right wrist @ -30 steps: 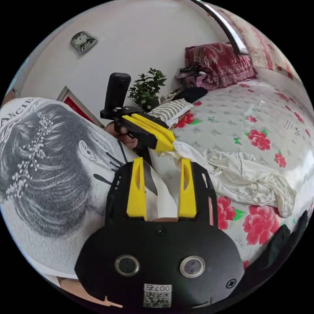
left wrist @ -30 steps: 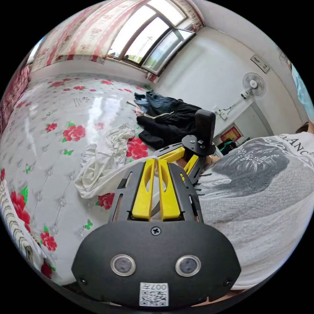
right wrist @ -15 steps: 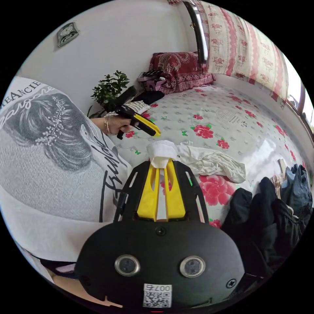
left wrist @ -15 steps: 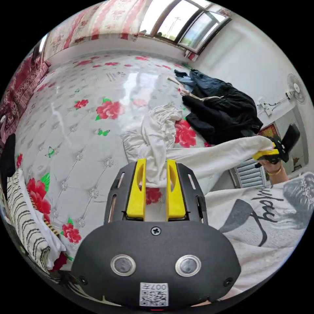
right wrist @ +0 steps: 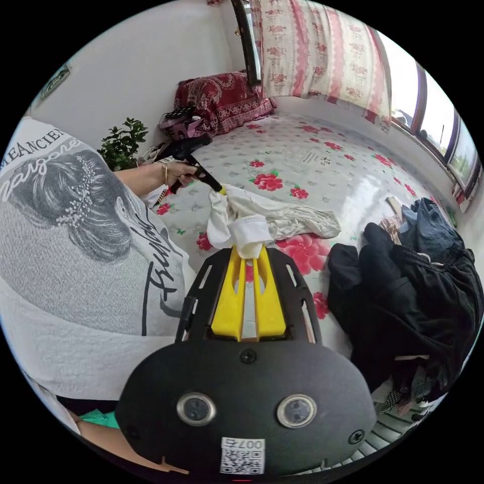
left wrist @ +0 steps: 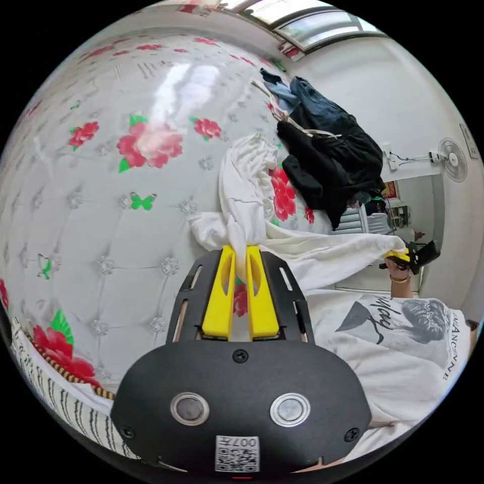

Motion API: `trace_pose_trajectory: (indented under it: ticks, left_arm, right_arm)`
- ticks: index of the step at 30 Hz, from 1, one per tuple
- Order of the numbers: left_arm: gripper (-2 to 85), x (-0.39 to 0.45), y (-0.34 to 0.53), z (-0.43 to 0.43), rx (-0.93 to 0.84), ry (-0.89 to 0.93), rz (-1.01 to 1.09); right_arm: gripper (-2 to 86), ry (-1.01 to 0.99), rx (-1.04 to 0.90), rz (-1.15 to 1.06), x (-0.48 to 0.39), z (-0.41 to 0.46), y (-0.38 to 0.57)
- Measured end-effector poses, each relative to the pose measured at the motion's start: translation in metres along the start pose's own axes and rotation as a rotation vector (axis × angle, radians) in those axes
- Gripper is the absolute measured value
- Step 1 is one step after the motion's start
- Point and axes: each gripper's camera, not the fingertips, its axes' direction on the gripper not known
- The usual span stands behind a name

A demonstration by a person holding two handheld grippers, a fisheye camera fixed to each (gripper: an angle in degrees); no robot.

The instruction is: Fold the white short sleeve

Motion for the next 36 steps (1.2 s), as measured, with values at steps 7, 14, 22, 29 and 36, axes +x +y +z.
trace_pose_trajectory:
  ticks: [7, 14, 22, 29, 36]
  left_arm:
    - [10.1, -0.049, -0.01, -0.093, 0.327, -0.23, -0.25]
    - [10.2, -0.021, 0.001, 0.023, 0.178, -0.102, -0.196]
    - [9.8, 0.012, -0.056, 0.119, -0.043, -0.289, -0.163]
    - [-0.8, 0.039, -0.031, 0.101, -0.018, -0.437, 0.007]
    - [-0.9, 0.065, 0.108, 0.078, 0.11, -0.26, -0.14]
  right_arm:
    - [0.9, -0.052, -0.078, -0.003, 0.001, 0.047, -0.015]
    - [2.0, -0.09, -0.295, -0.101, -0.026, 0.123, -0.03]
    - [3.7, -0.126, -0.354, -0.137, -0.031, 0.156, -0.056]
    - [4.8, 0.112, -0.286, -0.114, 0.004, 0.137, -0.072]
    - [6.0, 0.084, -0.261, 0.034, 0.066, 0.139, -0.052]
